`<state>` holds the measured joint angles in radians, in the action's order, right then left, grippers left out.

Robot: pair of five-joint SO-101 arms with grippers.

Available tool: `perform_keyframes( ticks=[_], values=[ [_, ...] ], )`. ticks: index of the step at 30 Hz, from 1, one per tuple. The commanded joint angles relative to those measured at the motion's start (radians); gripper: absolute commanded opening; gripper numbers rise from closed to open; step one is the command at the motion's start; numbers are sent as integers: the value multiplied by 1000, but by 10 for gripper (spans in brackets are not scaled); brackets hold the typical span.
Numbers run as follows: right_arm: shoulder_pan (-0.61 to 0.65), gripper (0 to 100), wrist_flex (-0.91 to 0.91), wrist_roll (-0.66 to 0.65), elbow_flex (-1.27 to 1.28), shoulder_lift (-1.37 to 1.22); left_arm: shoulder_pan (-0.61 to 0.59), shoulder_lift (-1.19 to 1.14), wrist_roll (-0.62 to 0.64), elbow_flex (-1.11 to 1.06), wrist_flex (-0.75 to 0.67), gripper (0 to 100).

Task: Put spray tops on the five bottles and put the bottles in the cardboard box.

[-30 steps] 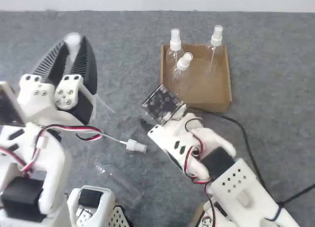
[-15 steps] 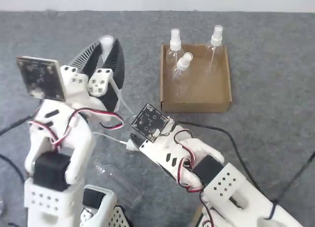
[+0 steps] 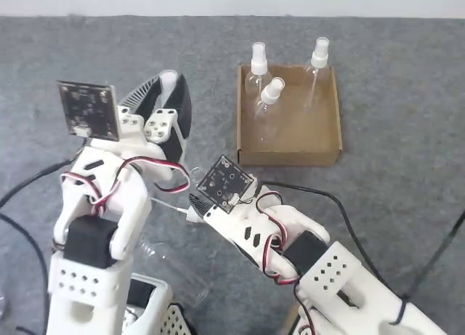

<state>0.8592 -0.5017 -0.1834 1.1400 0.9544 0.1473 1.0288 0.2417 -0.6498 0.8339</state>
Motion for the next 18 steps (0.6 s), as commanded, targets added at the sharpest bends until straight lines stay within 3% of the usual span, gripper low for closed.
perform_keyframes(
  ticks=[1,8,15,18],
  values=[
    [-2,6,2,5,-6,36,5,21,12,-15,-26,12],
    [-10,6,39,14,17,136,5,23,9,-27,8,12],
    [-16,6,335,69,221,265,94,25,3,-25,75,12],
    [-58,6,375,106,247,286,117,52,2,-39,112,12]
  ],
)
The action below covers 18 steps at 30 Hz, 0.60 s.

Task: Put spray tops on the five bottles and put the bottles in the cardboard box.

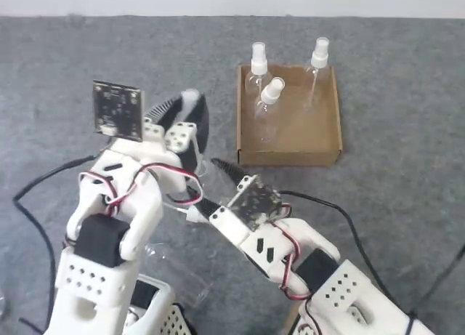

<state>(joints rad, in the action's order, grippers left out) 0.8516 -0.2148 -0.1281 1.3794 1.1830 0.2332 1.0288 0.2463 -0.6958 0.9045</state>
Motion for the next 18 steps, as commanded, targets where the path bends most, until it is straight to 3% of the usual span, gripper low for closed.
perform_keyframes(
  ticks=[1,8,13,18],
  values=[
    [-68,6,93,66,8,62,31,69,-3,-5,49,12],
    [-99,6,94,121,6,65,31,181,-87,-62,57,23],
    [-99,6,88,121,8,65,31,189,-98,-47,55,174],
    [-99,6,87,121,9,65,26,180,-150,44,57,158]
  ],
)
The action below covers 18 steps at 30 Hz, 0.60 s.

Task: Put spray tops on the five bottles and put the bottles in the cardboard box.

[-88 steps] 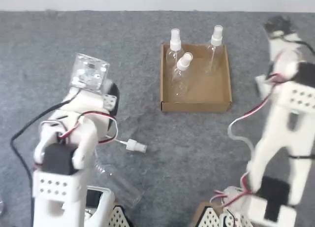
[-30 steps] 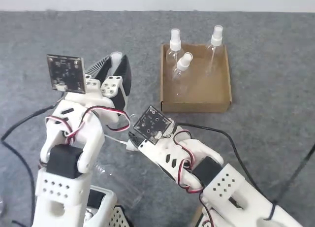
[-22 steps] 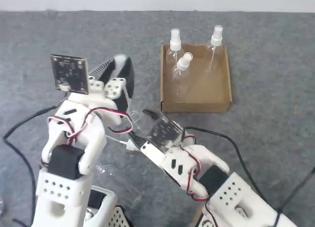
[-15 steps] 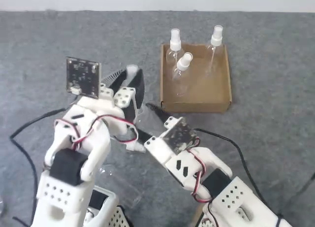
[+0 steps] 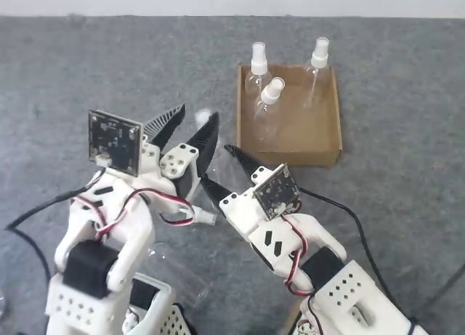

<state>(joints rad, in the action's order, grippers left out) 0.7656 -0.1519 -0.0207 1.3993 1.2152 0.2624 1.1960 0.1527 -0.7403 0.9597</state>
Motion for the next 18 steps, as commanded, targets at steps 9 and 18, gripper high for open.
perform_keyframes(
  ticks=[9,18],
  values=[
    [-13,6,22,14,-11,33,-127,-61,-75,27,-60,106],
    [-13,6,21,14,-9,33,-161,-301,-77,16,-186,103]
  ],
)
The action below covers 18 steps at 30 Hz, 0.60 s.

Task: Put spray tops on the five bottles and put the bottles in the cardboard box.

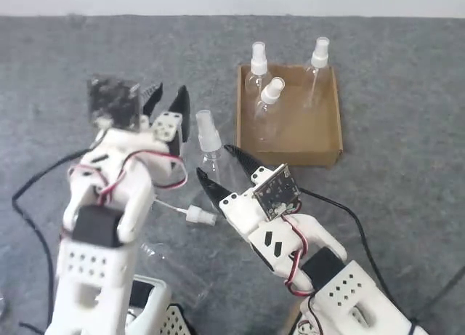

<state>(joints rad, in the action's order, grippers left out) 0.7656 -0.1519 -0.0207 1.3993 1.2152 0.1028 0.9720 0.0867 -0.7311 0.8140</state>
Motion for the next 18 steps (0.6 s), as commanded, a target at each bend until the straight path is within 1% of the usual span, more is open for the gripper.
perform_keyframes(
  ticks=[1,3,5,9,12,18],
  values=[
    [-13,6,21,14,-9,33,-2,-80,-11,5,-40,103],
    [-13,6,21,14,-9,33,-2,-71,-11,-2,-37,103],
    [-13,6,21,14,-9,30,11,-48,-11,4,3,103],
    [-13,6,21,14,-9,30,89,38,-51,-5,84,102],
    [-13,6,21,14,-9,30,129,106,-63,-45,107,102],
    [-13,6,21,14,-9,30,130,213,-66,-104,115,101]
  ],
)
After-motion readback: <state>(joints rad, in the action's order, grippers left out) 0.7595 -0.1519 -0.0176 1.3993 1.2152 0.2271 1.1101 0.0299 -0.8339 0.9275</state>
